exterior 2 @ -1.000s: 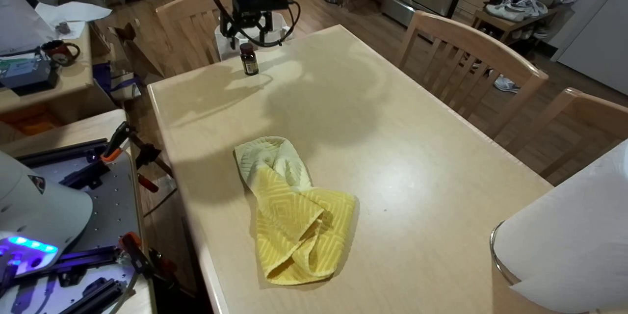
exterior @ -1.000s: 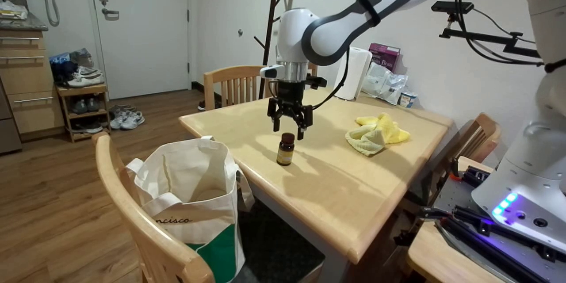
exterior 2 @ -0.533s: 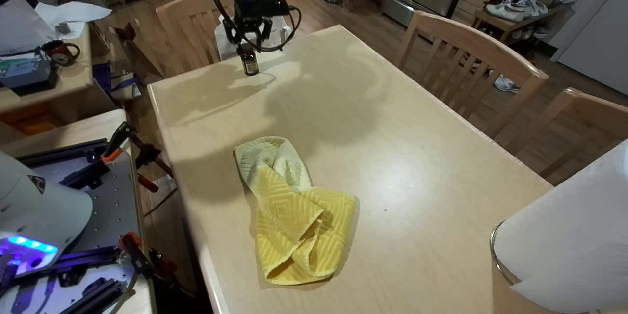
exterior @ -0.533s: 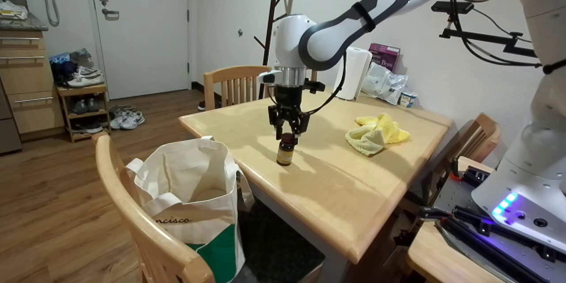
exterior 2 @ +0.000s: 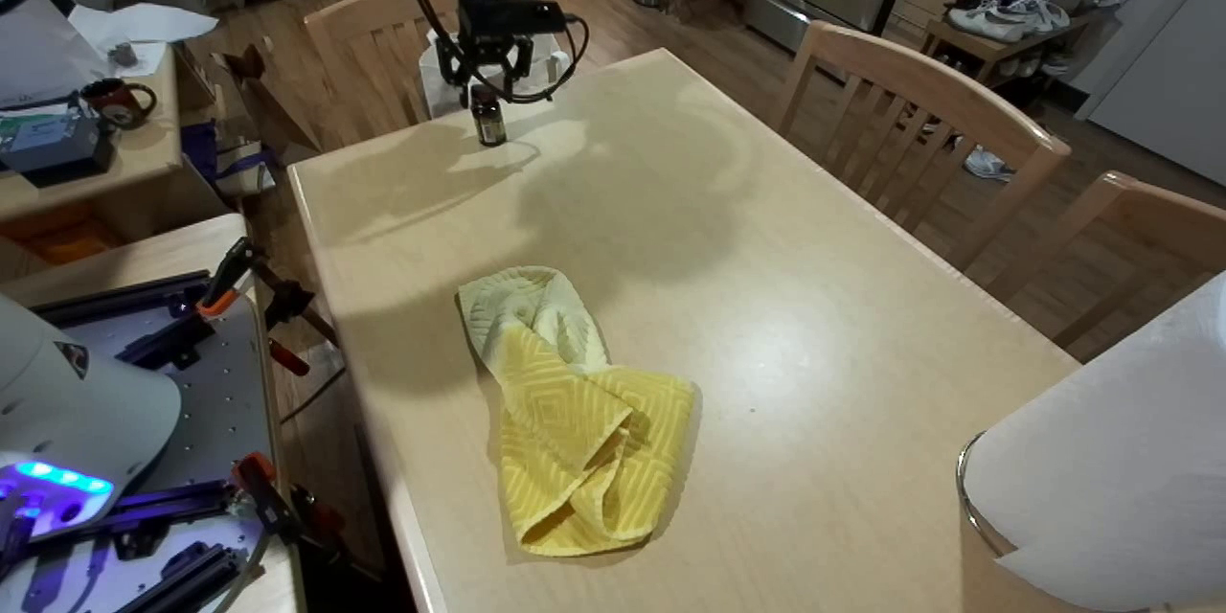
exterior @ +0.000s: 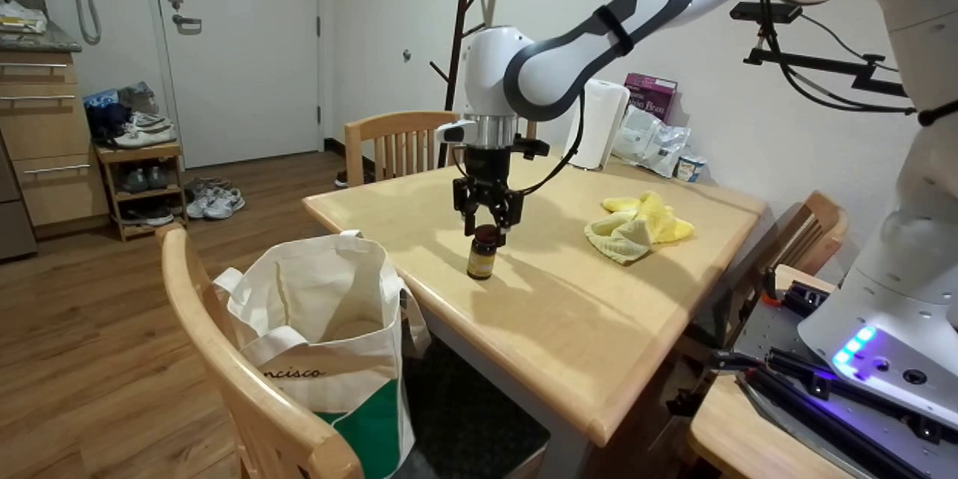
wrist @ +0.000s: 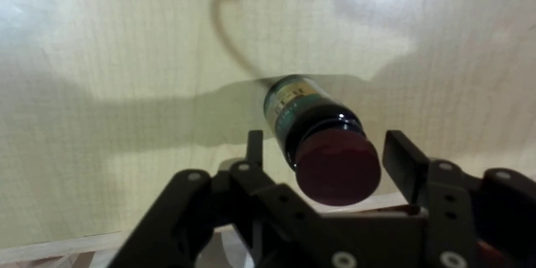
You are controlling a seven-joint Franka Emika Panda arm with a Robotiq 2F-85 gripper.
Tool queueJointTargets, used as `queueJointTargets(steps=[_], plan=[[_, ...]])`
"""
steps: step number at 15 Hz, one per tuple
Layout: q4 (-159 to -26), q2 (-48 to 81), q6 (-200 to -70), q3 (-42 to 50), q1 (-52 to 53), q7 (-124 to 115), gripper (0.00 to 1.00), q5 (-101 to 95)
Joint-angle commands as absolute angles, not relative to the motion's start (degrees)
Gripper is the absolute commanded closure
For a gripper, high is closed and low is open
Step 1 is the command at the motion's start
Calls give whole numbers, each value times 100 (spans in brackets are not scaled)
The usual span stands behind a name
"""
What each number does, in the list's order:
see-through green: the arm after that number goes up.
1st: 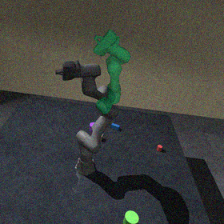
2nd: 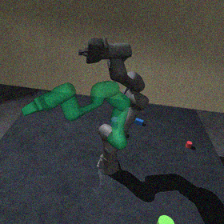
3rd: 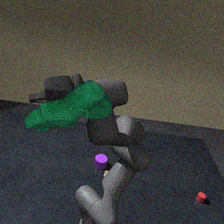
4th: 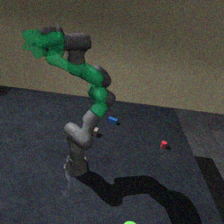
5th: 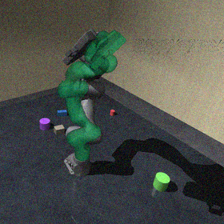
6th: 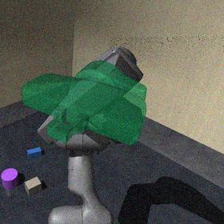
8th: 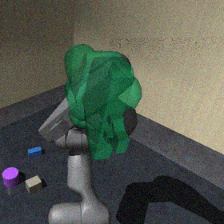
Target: Uncover the brown bottle
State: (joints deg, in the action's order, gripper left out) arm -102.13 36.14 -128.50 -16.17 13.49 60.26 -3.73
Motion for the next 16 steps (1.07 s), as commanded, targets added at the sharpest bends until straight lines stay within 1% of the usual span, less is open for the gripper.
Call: queueJointTargets(steps=[1, 12, 13, 14, 16], plan=[[-10107, 3674, -12755, -1684, 1297, 5926, 1, -366], [-10114, 3555, -12834, -1688, 1260, 5878, 0, -323], [-10093, 3569, -12814, -1674, 1270, 5854, 25, -340], [-10086, 3572, -12820, -1672, 1267, 5835, 26, -336], [-10078, 3569, -12818, -1672, 1256, 5814, 40, -335]])
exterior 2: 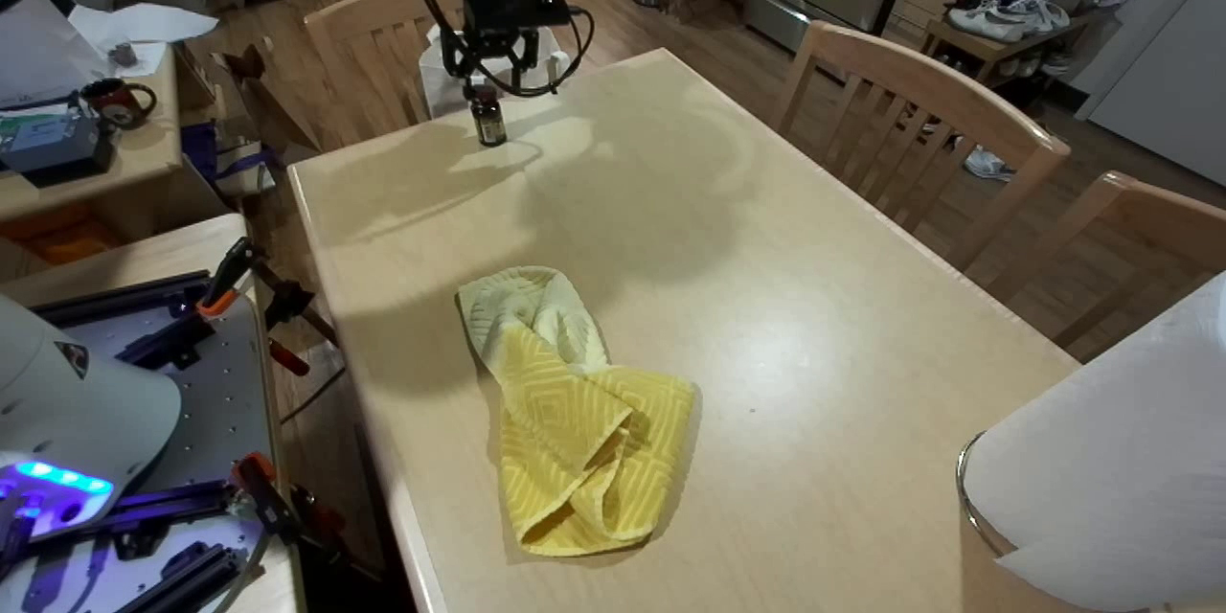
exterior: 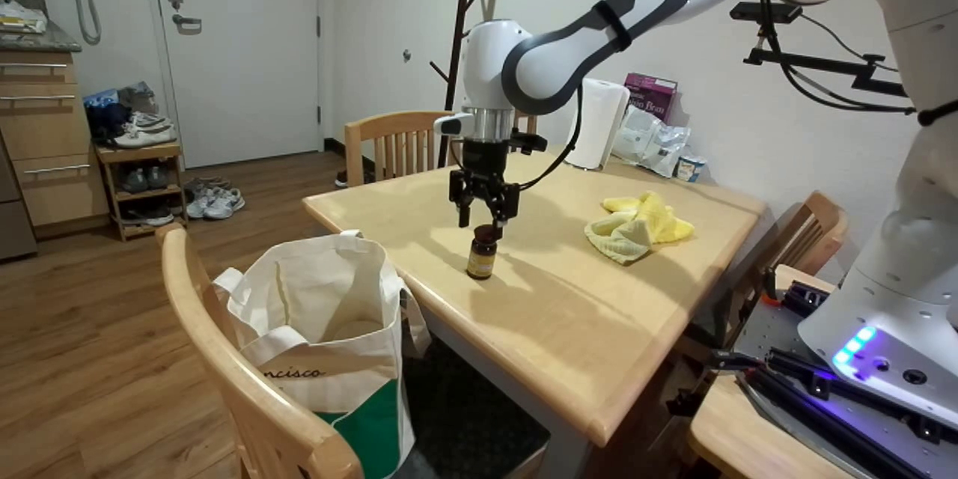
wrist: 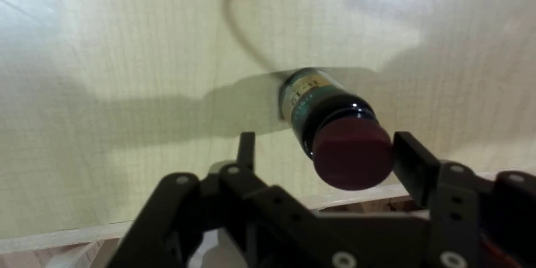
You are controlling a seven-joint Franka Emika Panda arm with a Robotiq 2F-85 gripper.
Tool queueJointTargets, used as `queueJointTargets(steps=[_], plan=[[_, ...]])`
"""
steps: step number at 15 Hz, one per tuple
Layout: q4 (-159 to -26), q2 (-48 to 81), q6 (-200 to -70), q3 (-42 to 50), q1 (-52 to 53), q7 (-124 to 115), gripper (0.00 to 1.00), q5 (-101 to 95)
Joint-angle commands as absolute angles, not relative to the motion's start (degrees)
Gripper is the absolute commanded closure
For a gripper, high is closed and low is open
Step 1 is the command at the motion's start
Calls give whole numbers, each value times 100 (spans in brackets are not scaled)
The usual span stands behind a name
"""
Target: Uncover the brown bottle
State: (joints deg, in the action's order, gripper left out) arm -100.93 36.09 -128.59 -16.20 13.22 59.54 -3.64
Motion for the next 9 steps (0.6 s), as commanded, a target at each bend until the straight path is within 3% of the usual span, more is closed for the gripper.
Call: queueJointTargets(steps=[1, 6, 9], plan=[[-10078, 3568, -12821, -1674, 1249, 5804, 48, -335], [-10105, 3531, -12824, -1689, 1227, 5787, 80, -321], [-10117, 3494, -12810, -1710, 1206, 5810, 81, -290]])
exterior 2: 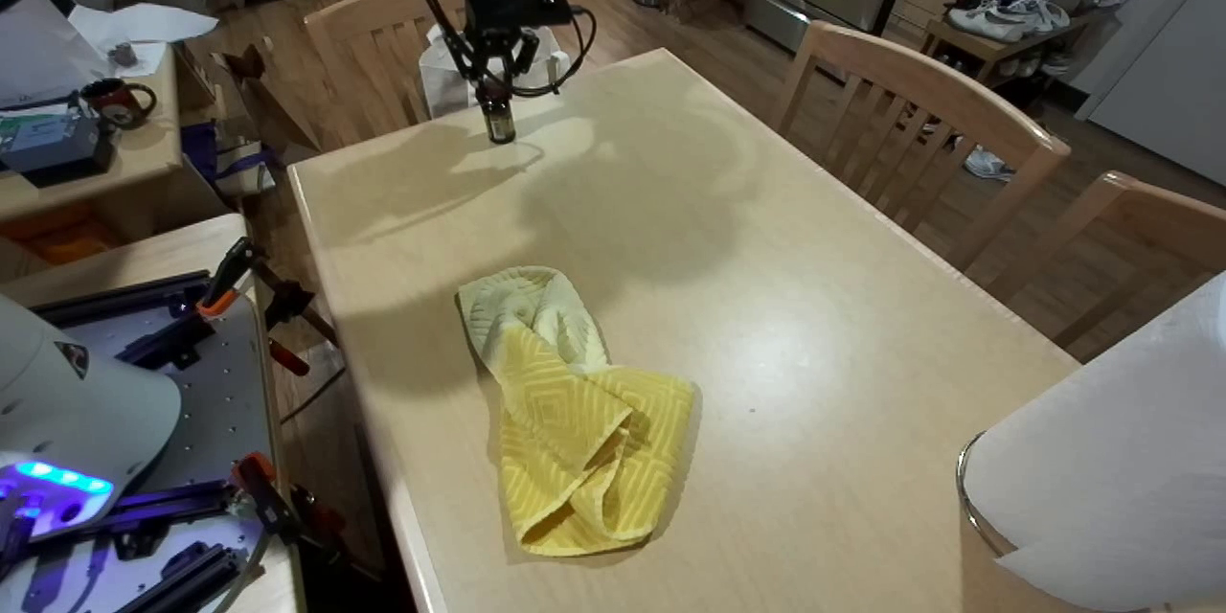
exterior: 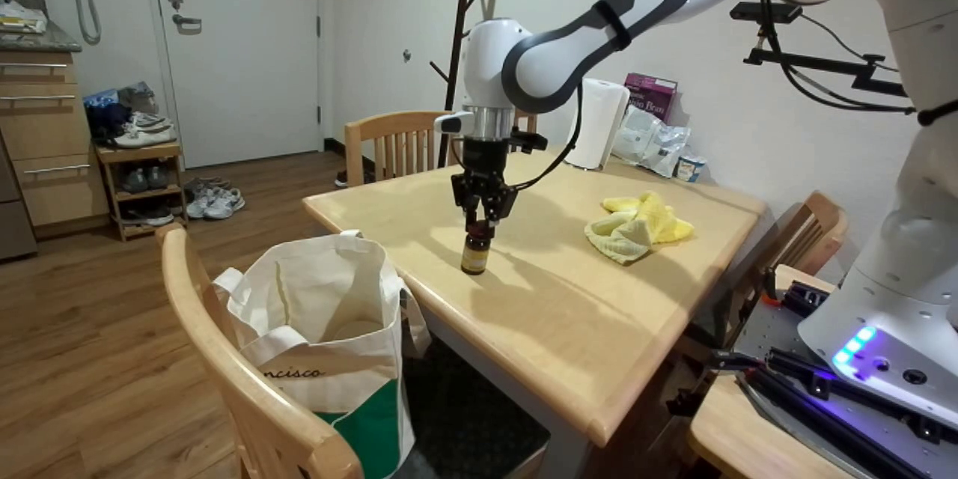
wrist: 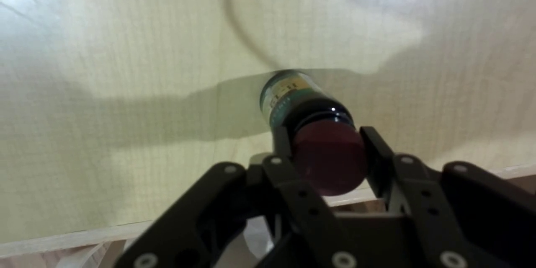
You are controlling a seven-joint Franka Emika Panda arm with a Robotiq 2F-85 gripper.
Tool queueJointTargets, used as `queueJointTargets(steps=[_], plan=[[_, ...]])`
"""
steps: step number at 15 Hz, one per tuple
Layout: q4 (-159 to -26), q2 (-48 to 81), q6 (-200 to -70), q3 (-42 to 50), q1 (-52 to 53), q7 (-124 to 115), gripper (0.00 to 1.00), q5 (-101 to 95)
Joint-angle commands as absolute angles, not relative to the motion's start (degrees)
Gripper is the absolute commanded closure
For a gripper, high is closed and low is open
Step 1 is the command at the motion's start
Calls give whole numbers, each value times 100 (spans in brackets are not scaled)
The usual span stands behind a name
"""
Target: Uncover the brown bottle
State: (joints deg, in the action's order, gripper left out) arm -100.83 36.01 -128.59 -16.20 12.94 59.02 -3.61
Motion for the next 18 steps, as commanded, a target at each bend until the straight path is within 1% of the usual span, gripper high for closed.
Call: queueJointTargets(steps=[1, 6, 7, 9, 12, 13, 14, 18], plan=[[-10121, 3484, -12801, -1719, 1195, 5826, 81, -275], [-10175, 3356, -12821, -1730, 1132, 5815, 81, -161], [-10166, 3351, -12801, -1720, 1134, 5800, 34, -154], [-10149, 3352, -12779, -1712, 1129, 5790, 24, -160], [-10138, 3354, -12761, -1714, 1127, 5771, 6, -164], [-10134, 3358, -12752, -1716, 1128, 5767, 2, -166], [-10132, 3360, -12746, -1717, 1130, 5763, 0, -169], [-10143, 3325, -12704, -1750, 1080, 5748, 0, -68]])
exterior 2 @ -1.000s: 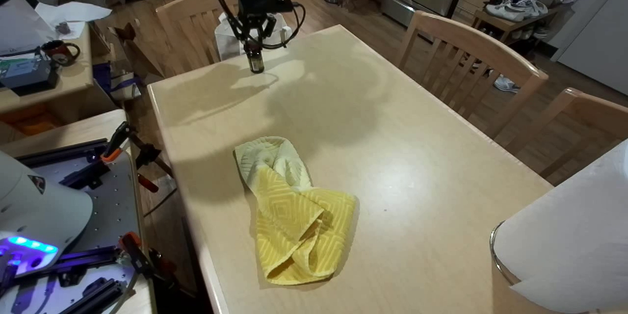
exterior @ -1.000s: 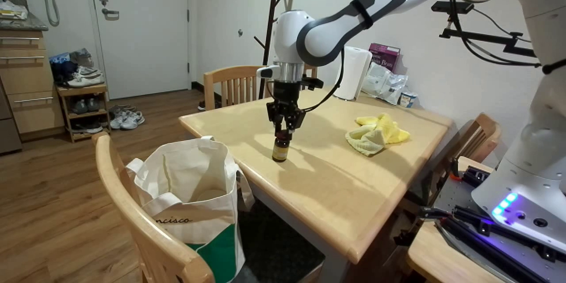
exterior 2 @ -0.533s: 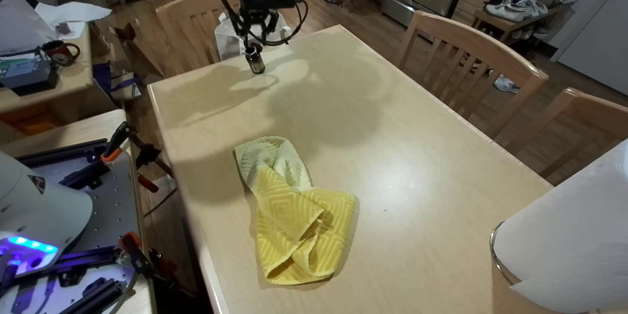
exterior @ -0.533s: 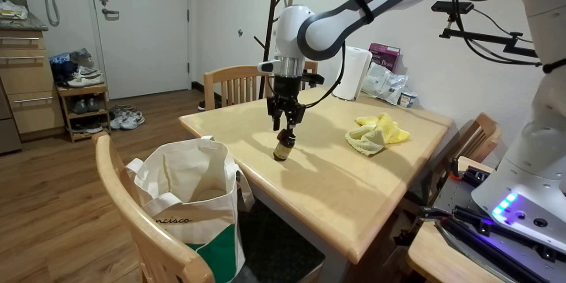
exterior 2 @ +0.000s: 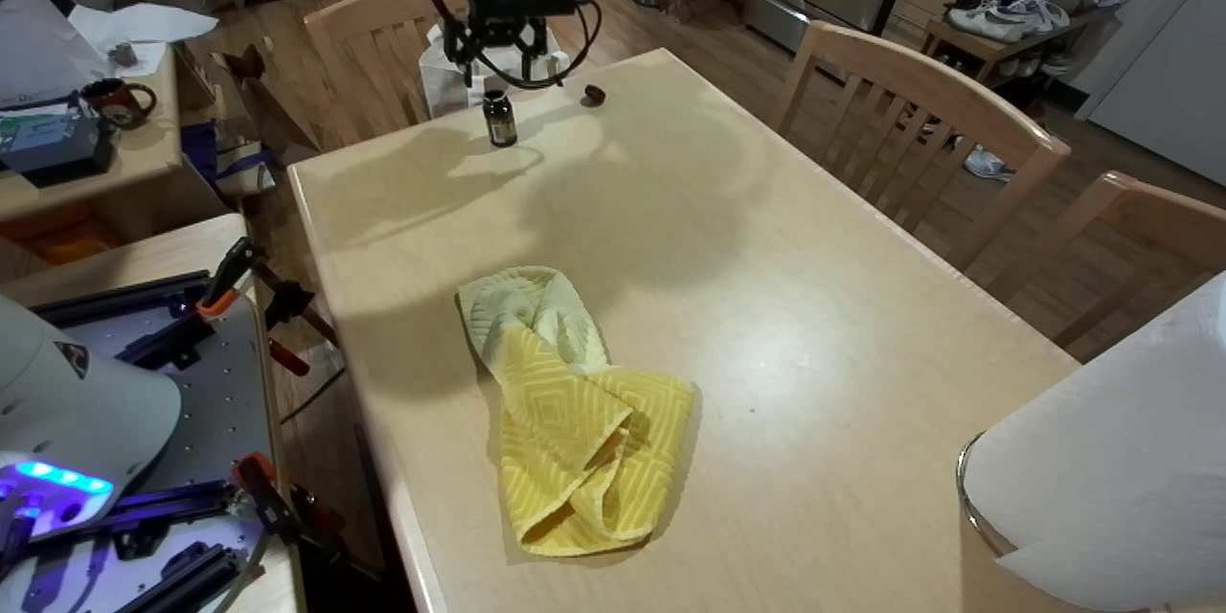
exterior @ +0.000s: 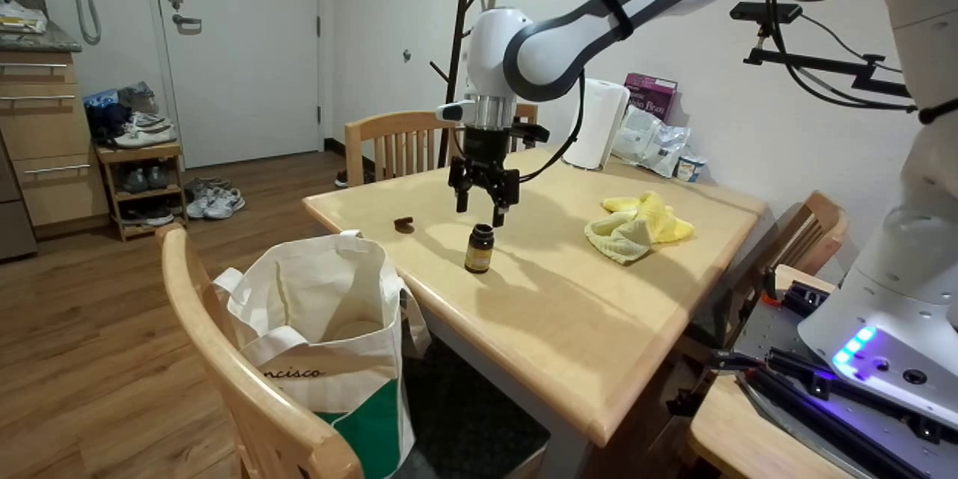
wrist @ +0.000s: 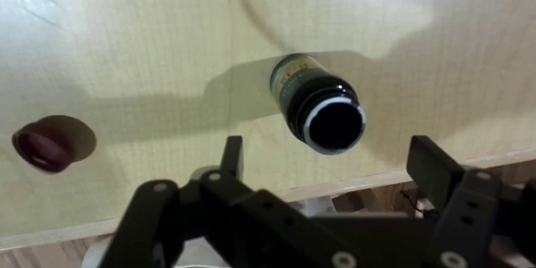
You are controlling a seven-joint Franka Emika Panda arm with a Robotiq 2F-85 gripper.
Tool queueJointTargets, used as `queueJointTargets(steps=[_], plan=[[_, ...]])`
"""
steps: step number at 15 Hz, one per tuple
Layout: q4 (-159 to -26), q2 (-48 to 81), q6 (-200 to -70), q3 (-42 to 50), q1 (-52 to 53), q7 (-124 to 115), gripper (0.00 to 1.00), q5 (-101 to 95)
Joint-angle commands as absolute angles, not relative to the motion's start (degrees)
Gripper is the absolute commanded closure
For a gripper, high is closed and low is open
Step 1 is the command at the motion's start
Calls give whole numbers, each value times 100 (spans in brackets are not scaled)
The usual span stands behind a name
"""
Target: Uncover the brown bottle
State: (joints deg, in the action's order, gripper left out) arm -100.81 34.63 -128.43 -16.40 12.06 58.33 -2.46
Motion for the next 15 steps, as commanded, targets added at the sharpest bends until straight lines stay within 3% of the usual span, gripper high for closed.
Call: queueJointTargets(steps=[1, 3, 4, 15], plan=[[-10127, 3289, -12556, -1791, 1016, 5758, 0, 72], [-9974, 3285, -11889, -1833, 904, 5603, 0, 503], [-10011, 3425, -12341, -1715, 1087, 5730, 0, 175], [-9920, 3382, -11990, -1755, 983, 5702, 0, 398]])
